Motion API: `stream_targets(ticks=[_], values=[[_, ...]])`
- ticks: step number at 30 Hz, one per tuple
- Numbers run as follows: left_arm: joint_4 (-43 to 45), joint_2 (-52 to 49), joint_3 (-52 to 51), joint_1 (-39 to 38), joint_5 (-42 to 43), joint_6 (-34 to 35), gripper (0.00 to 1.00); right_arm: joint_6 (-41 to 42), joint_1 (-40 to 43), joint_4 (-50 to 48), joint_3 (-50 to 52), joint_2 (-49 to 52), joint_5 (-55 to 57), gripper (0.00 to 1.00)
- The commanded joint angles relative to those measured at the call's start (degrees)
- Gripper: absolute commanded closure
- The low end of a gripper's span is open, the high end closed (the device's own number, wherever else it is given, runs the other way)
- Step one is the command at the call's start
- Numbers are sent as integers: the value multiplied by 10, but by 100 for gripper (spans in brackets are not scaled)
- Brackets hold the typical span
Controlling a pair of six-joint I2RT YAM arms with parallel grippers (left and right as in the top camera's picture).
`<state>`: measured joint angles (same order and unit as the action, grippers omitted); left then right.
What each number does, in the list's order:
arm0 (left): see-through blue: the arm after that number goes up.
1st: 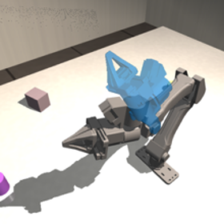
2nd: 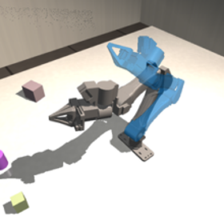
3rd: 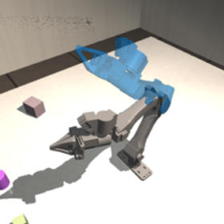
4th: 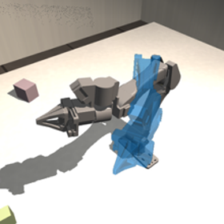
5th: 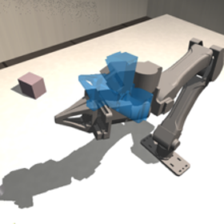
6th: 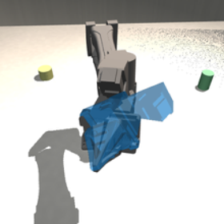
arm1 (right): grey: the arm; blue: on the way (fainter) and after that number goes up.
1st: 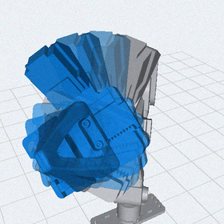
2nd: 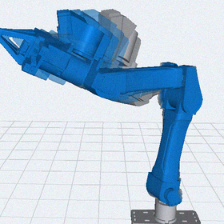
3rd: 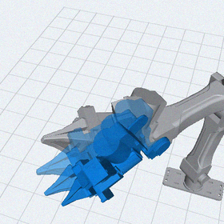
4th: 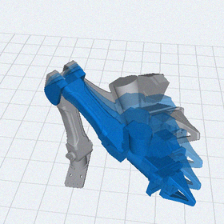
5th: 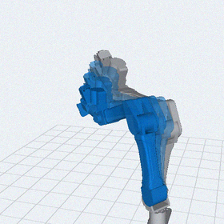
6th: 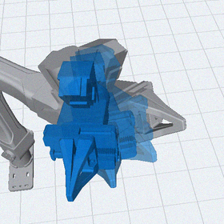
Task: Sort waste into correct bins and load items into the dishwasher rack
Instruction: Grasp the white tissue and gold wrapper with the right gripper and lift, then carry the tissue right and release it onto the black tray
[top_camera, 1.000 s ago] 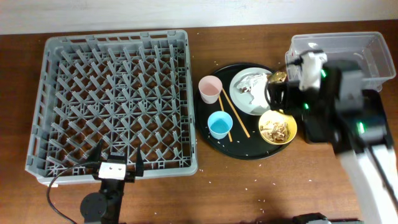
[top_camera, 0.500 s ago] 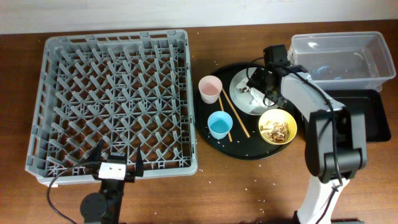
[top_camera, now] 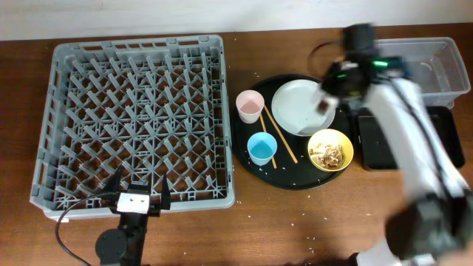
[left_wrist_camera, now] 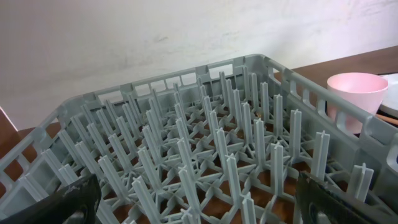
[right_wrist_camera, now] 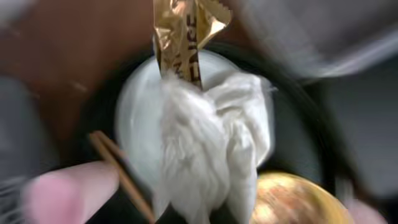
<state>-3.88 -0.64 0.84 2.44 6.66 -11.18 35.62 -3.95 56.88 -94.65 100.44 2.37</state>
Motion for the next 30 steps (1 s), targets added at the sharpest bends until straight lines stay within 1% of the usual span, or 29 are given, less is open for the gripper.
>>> stream_targets(ticks=[1, 3, 4, 5, 6, 7, 8, 9, 10, 11, 12, 13, 14, 15, 16, 17, 18, 20, 21, 22, 25, 27, 30], values=[[-1, 3, -3, 4, 2, -9, 1, -15, 108, 100, -16, -133, 27, 96], [-1, 3, -3, 4, 2, -9, 1, -11, 219, 144, 2, -152, 25, 96], [-1, 3, -3, 4, 2, -9, 1, -7, 264, 138, 29, -148, 24, 96], [-1, 3, -3, 4, 2, -9, 1, -7, 287, 120, 57, -146, 23, 96], [-1, 3, -3, 4, 2, -9, 1, -7, 315, 63, 122, -142, 19, 96], [-1, 3, -3, 4, 2, -9, 1, -7, 329, 17, 166, -137, 5, 95], [-1, 3, -3, 4, 2, -9, 1, -6, 338, -30, 202, -130, -8, 85], [-1, 3, -3, 4, 2, -9, 1, -7, 340, -71, 226, -124, -11, 81], [-1, 3, -3, 4, 2, -9, 1, -7, 340, -111, 249, -115, -11, 63], [-1, 3, -3, 4, 2, -9, 1, -7, 340, -118, 257, -108, -11, 52], [-1, 3, -3, 4, 2, -9, 1, -7, 340, -119, 259, -99, -10, 29], [-1, 3, -3, 4, 2, -9, 1, -7, 340, -119, 259, -97, -11, 21], [-1, 3, -3, 4, 2, -9, 1, -7, 340, -119, 258, -98, -12, 20], [-1, 3, -3, 4, 2, -9, 1, -39, 340, -119, 251, -99, -42, 20], [-1, 3, -3, 4, 2, -9, 1, -85, 339, -119, 241, -101, -94, 20], [-1, 3, -3, 4, 2, -9, 1, -154, 333, -115, 224, -111, -178, 20], [-1, 3, -3, 4, 2, -9, 1, -211, 314, -92, 203, -121, -235, 20], [-1, 3, -3, 4, 2, -9, 1, -264, 253, -44, 183, -128, -242, 20], [-1, 3, -3, 4, 2, -9, 1, -283, 194, -21, 184, -125, -228, 22], [-1, 3, -3, 4, 2, -9, 1, -283, 160, -11, 186, -123, -185, 23], [-1, 3, -3, 4, 2, -9, 1, -283, 53, 10, 186, -100, -9, 32], [-1, 3, -3, 4, 2, -9, 1, -283, 27, 15, 186, -75, 45, 32], [-1, 3, -3, 4, 2, -9, 1, -284, 41, 14, 186, -29, 74, 31]])
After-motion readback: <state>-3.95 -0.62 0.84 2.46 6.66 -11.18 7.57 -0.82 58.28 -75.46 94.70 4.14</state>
